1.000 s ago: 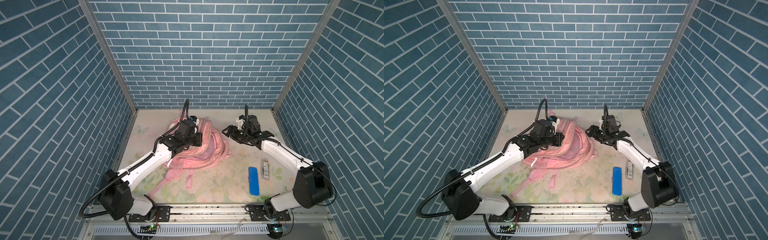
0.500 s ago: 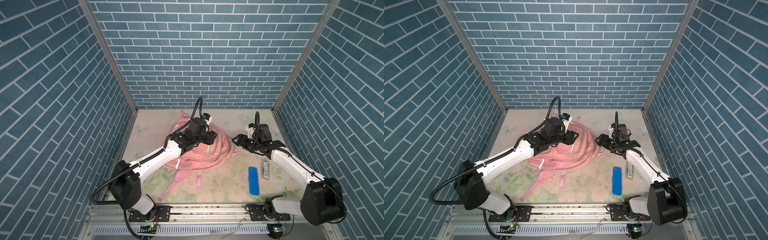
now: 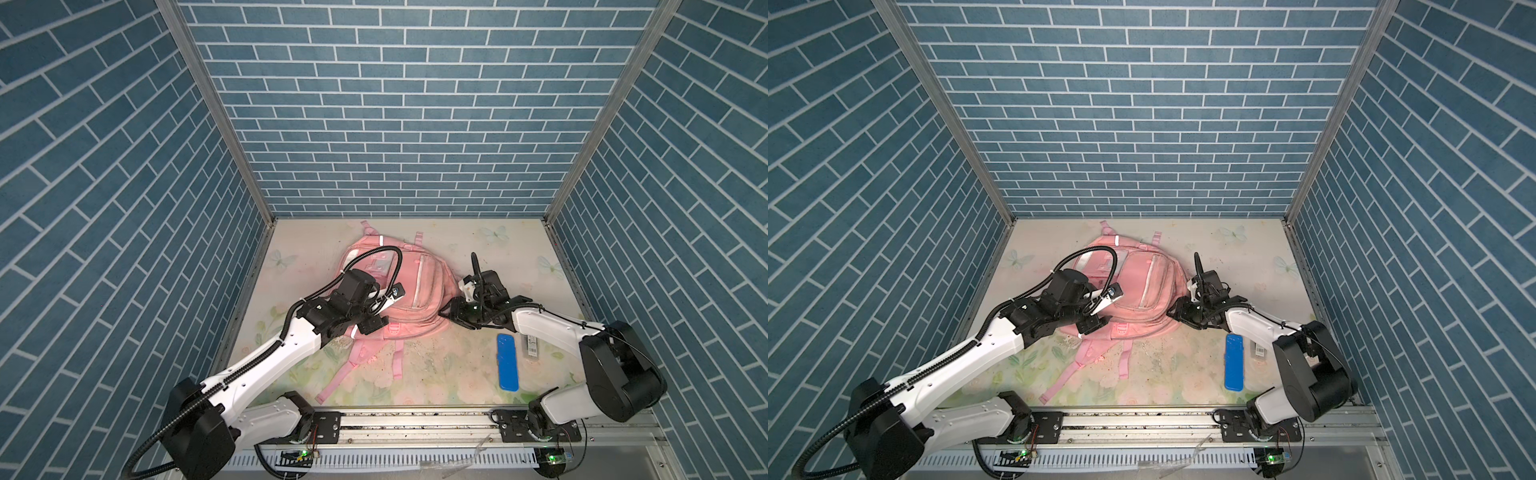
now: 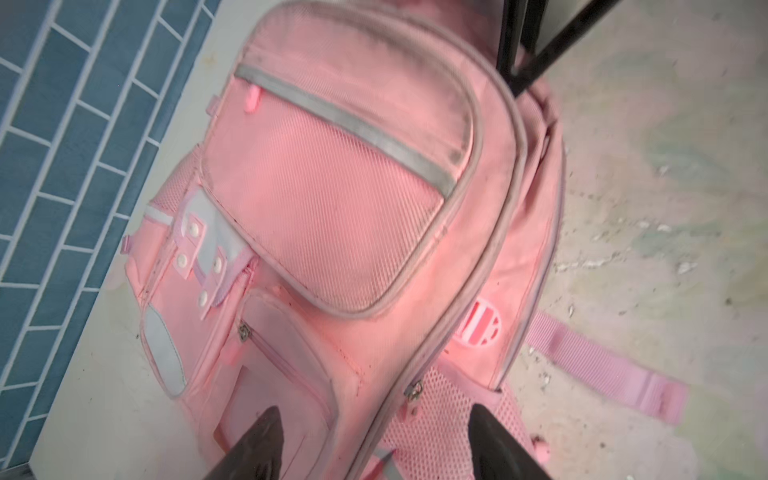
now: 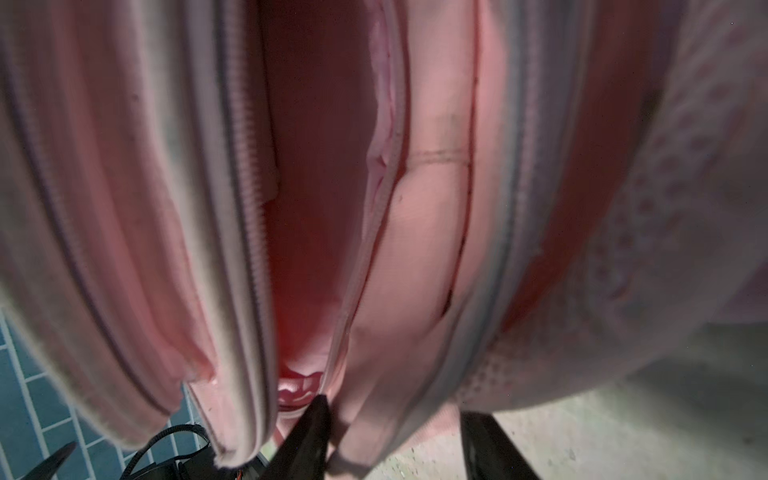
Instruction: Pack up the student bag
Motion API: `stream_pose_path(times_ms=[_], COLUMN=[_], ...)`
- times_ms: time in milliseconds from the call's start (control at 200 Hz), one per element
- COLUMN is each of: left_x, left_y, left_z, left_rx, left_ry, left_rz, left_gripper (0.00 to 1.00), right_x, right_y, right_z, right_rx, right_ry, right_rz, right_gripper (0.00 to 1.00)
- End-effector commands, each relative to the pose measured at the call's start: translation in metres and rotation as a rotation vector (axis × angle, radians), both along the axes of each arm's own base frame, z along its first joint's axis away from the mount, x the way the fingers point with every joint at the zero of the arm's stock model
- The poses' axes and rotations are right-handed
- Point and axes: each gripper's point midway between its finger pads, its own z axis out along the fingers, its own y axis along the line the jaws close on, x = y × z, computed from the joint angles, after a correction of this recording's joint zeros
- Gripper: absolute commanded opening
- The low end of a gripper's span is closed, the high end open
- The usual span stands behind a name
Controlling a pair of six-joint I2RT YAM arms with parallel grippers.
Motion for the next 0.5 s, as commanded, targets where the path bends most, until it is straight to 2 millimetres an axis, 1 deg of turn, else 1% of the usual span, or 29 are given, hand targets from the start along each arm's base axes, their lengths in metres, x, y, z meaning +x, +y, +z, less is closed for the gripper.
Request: stream_pose_path(times_ms=[0, 75, 150, 230, 290, 375, 420, 495], left_x=[0.000, 0.000, -0.003, -0.005, -0.005, -0.004, -0.001, 0.005], left_y=[0.011, 0.014, 0.017, 0.020, 0.019, 0.014, 0.009, 0.000], left_z=[-0.006, -0.004, -0.007, -0.014, -0.020, -0.027, -0.029, -0.031], left_rx=[0.079, 0.071, 0.071, 0.070, 0.064, 0.034, 0.009, -0.046], left_ry=[-0.027, -0.039, -0.049, -0.048, -0.044, -0.045, -0.055, -0.073], left_rz=[-0.025, -0.013, -0.014, -0.011, -0.012, -0.014, -0.015, -0.009], left_gripper=[0.72, 0.72, 0.72, 0.72, 0.71, 0.69, 0.68, 0.67], right_x=[0.016, 0.028, 0.043, 0.061, 0.075, 0.092, 0.098, 0.105], right_y=[-0.001, -0.011, -0.019, -0.026, -0.027, -0.031, -0.034, -0.039], right_z=[0.001, 0.003, 0.007, 0.010, 0.013, 0.013, 0.012, 0.019], right_rx=[0.031, 0.043, 0.049, 0.045, 0.048, 0.036, 0.027, 0.019], right_ry=[0.008, -0.002, -0.028, -0.038, -0.044, -0.045, -0.047, -0.061], right_rz=[-0.006, -0.023, -0.025, -0.013, 0.008, 0.029, 0.032, 0.027], right_gripper=[0.37, 0.21, 0.10, 0.04, 0.03, 0.07, 0.08, 0.11])
